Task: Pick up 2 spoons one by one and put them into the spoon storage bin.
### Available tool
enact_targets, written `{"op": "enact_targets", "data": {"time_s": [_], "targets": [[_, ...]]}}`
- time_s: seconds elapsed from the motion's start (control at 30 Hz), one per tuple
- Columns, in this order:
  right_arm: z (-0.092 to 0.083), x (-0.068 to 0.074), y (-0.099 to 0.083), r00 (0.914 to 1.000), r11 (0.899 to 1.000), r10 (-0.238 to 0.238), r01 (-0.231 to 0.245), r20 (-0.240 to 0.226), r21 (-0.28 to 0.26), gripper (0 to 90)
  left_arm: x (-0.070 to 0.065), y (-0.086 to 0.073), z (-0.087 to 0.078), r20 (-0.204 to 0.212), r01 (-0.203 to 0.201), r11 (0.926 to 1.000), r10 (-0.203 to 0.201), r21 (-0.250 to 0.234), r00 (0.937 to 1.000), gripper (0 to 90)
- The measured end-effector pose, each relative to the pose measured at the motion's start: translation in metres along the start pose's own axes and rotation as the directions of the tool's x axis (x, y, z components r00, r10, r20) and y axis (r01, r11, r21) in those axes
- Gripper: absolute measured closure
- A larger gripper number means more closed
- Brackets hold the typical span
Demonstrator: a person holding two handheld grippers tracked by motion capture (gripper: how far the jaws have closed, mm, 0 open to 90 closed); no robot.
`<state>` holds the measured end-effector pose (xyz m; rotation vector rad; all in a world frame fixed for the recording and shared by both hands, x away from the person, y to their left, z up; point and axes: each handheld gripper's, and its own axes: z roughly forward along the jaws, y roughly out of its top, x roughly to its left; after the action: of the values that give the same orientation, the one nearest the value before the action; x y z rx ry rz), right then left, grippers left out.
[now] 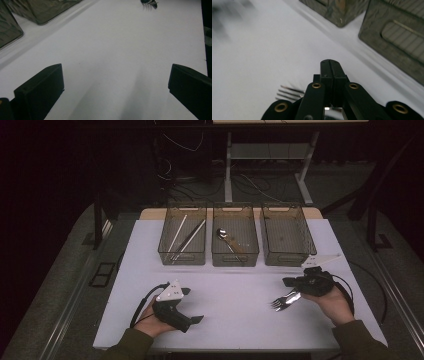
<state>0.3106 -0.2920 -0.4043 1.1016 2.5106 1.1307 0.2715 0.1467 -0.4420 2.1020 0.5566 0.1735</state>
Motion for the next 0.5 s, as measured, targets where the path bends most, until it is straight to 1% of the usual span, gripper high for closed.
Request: {"op": "enact_targets", "data": {"time_s": [0.13, 0.23, 0.27, 0.33, 0.37, 0.43, 0.5], "targets": [[-0.004, -0.004, -0.013, 0.9998, 1.0, 0.014, -0.014, 0.012, 0.025, 90.0, 0.0, 0.0, 0.0, -0.002, -0.001, 1.0, 0.001, 0.001, 1.0, 0.0], [-0.006, -0.006, -0.022, 0.9997, 0.999, 0.014, -0.015, 0.021, 0.043, 90.0, 0.0, 0.0, 0.0, -0.003, -0.003, 1.0, 0.003, 0.003, 1.0, 0.0], [-0.007, -0.007, -0.025, 0.9997, 0.999, 0.013, -0.014, 0.02, 0.048, 90.0, 0.0, 0.0, 0.0, -0.003, -0.003, 1.0, 0.003, 0.003, 1.0, 0.0], [-0.009, -0.008, -0.031, 0.9994, 0.998, 0.027, -0.028, 0.022, 0.061, 90.0, 0.0, 0.0, 0.0, -0.004, -0.002, 1.0, 0.002, 0.003, 1.0, 0.0], [-0.009, -0.009, -0.035, 0.9995, 0.998, 0.022, -0.024, 0.023, 0.065, 90.0, 0.0, 0.0, 0.0, -0.005, -0.003, 1.0, 0.003, 0.004, 1.0, 0.0], [-0.01, -0.008, -0.041, 0.9992, 0.996, 0.033, -0.035, 0.021, 0.079, 90.0, 0.0, 0.0, 0.0, -0.004, -0.005, 1.0, 0.005, 0.005, 1.0, 0.0], [-0.011, -0.008, -0.046, 0.9992, 0.996, 0.033, -0.035, 0.022, 0.084, 90.0, -0.001, 0.0, 0.0, -0.005, -0.006, 1.0, 0.006, 0.006, 1.0, 0.0]]}}
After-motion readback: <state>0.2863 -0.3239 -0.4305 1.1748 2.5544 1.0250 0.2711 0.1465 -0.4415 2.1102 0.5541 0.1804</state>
